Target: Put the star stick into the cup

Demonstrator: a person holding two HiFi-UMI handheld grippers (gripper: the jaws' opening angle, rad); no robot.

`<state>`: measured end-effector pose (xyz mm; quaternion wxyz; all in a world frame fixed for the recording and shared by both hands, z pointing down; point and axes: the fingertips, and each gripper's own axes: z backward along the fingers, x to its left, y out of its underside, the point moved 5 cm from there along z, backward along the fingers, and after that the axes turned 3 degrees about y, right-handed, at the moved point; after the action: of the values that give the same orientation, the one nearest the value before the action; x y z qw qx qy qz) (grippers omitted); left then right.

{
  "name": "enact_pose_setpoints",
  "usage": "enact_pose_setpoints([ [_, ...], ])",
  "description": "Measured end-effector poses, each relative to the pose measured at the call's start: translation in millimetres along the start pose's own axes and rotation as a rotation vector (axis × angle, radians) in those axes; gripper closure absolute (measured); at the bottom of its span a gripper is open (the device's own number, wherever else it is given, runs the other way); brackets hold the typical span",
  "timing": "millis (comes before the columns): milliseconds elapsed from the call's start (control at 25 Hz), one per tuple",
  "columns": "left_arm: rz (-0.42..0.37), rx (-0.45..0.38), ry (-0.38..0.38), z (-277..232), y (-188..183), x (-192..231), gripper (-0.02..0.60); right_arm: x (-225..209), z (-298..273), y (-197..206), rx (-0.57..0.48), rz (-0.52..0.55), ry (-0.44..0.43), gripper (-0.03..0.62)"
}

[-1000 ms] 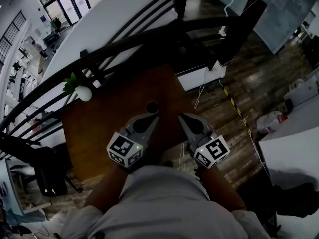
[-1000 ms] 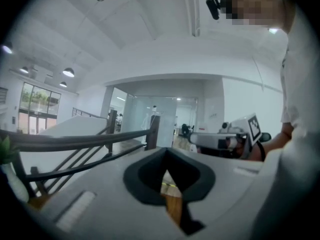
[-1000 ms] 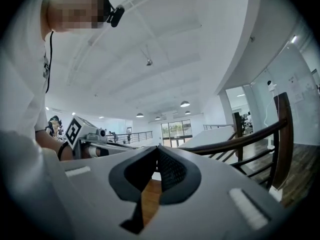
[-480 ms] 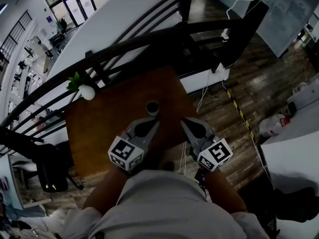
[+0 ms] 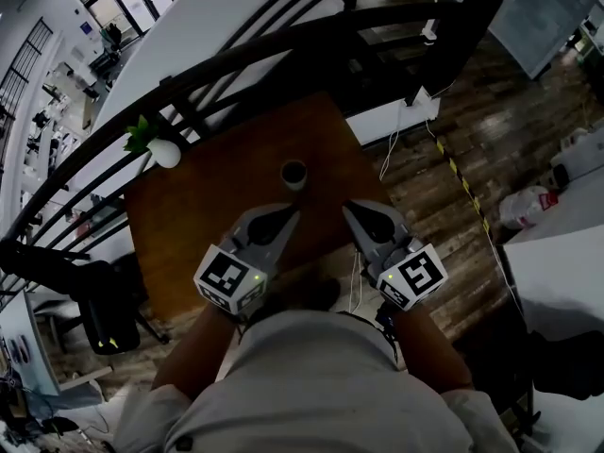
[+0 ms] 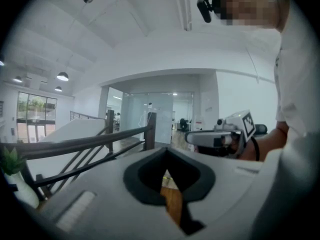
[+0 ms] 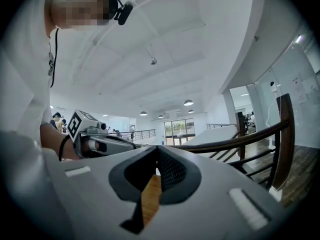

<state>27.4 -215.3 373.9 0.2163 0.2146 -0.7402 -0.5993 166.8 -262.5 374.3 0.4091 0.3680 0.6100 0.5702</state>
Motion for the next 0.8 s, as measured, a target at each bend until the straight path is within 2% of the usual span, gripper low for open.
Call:
enact_pose_setpoints([
  [360,0.008,-0.020,0.033,53,11,0,0.578,39,-5,3,0.011,0.021,0.043,0.586],
  [560,-0.001,-0.018,0.056,100,16,-3,0.578,81,-7,-1,0.004,0.027,0.071,0.586],
  [800,0.003,-0.034,0.120,169,22,-10,0.578,142,-9,0,0.006,0.017,0.120,0.586],
])
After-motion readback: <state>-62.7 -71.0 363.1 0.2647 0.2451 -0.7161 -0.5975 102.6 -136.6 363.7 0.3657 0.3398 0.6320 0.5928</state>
